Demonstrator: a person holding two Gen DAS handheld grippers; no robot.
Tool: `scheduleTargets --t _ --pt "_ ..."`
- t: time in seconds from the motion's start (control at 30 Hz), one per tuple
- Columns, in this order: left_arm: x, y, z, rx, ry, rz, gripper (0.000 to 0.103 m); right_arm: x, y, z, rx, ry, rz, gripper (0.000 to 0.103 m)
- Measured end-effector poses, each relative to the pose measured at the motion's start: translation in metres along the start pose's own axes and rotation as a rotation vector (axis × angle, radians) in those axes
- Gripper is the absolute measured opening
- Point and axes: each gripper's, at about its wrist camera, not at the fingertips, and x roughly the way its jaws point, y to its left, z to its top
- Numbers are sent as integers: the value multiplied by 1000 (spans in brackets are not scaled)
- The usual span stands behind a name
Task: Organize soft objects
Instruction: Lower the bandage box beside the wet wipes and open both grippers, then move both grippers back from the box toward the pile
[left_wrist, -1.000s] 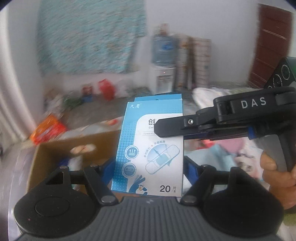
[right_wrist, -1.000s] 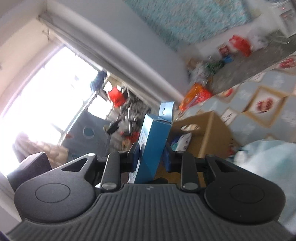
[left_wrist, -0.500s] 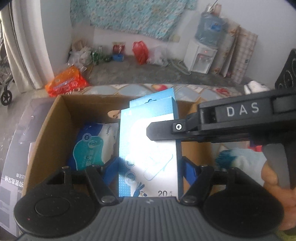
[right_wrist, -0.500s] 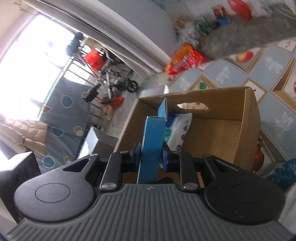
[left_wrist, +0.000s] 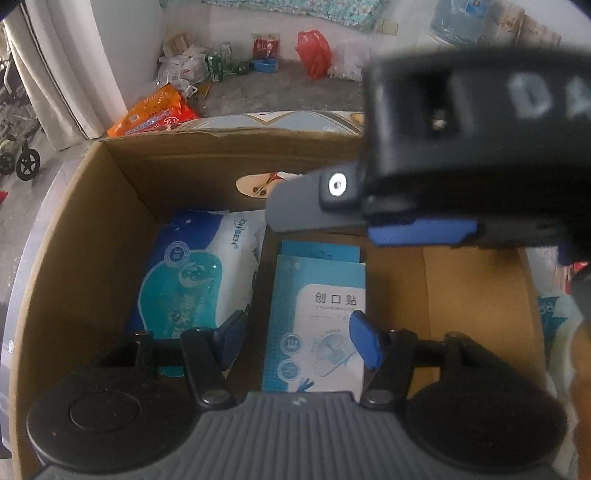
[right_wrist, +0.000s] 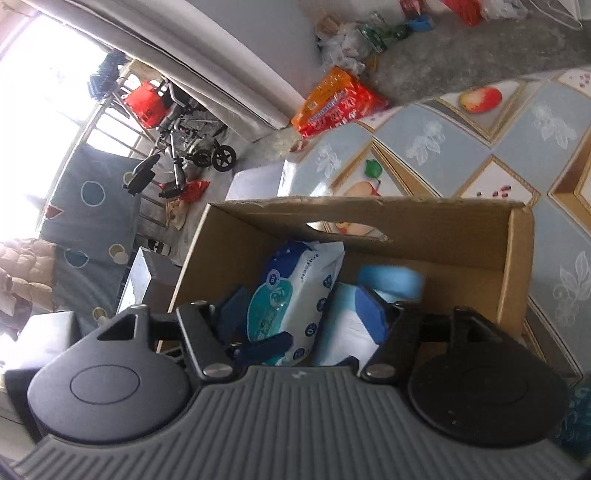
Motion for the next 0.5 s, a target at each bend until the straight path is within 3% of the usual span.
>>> scheduleTargets --t 0.13,0.27,0.43,0.5 --pt "-3 -4 0 5 0 -7 64 -13 -4 5 -3 -28 13 69" --pt "-16 -11 -4 -2 -13 -49 64 -41 -9 2 27 -93 82 69" --pt "-32 -15 -12 -11 -23 -177 61 -96 -24 -10 77 -188 156 69" --pt "-31 -16 -15 -39 14 -256 60 -119 -33 -20 87 -210 166 69"
